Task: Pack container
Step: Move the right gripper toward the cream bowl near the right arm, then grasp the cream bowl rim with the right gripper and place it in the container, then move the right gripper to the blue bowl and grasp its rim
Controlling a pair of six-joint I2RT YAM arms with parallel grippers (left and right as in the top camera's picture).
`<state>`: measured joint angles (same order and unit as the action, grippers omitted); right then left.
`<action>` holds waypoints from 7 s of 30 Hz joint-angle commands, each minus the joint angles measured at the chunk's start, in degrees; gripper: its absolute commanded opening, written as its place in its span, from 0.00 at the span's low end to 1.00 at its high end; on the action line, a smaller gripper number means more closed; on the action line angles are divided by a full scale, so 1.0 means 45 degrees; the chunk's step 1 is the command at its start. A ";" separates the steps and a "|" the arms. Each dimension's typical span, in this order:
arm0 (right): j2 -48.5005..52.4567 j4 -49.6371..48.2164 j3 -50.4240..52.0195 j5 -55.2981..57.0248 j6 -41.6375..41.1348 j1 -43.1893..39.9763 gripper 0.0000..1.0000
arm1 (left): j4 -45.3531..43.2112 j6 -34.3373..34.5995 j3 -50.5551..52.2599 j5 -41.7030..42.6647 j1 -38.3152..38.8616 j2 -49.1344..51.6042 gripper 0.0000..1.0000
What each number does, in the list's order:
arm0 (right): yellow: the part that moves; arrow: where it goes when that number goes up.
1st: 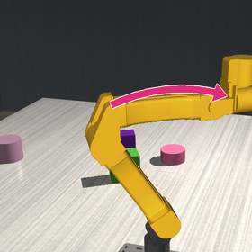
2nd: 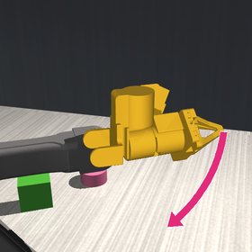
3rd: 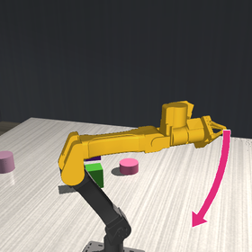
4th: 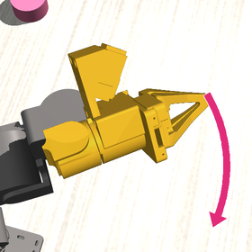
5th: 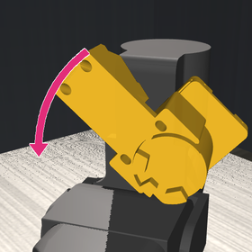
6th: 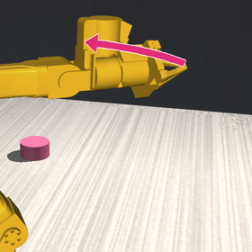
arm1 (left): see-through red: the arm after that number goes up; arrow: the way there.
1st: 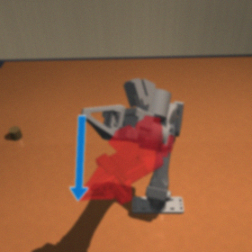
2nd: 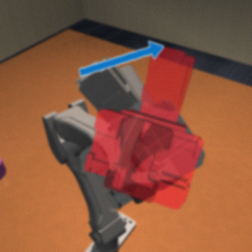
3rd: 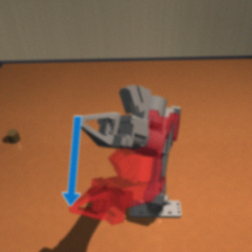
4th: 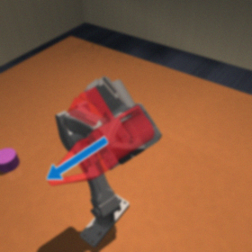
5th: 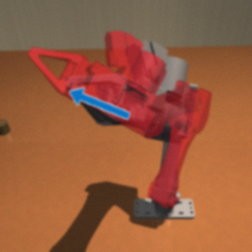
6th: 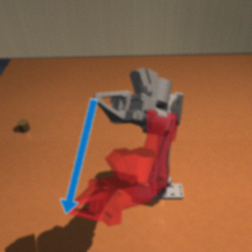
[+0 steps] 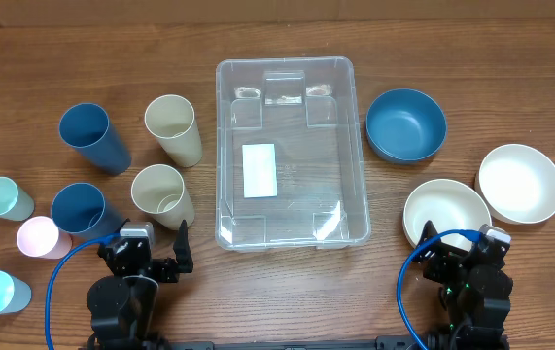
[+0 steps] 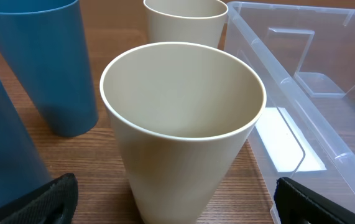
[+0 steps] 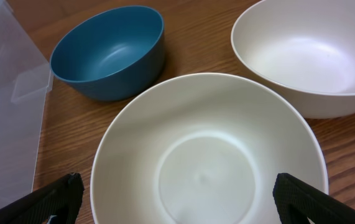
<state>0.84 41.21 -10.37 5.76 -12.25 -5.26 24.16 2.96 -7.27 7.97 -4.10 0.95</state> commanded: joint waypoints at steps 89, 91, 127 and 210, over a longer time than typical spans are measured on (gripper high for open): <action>1.4712 0.3157 -1.5295 -0.4692 -0.4833 0.2890 0.04 | -0.0058 -0.0141 0.0068 0.0141 0.0083 -0.0141 1.00; 1.7646 0.2103 -1.5460 -0.3162 -0.4498 0.5411 0.04 | -0.0053 -0.0141 0.0068 0.0141 0.0083 -0.0141 1.00; 1.9875 1.2201 -2.2056 -0.0345 -0.4741 -0.1030 0.83 | -0.0053 -0.0146 0.0068 0.0136 0.0083 -0.0141 1.00; 2.2236 -0.4600 -1.3974 -0.1501 -0.4371 0.6693 0.05 | -0.0058 -0.0146 0.0068 0.0136 0.0083 -0.0141 1.00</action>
<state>99.55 21.19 -72.12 -1.39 -30.72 24.84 24.14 2.96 -7.20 7.97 -4.10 0.86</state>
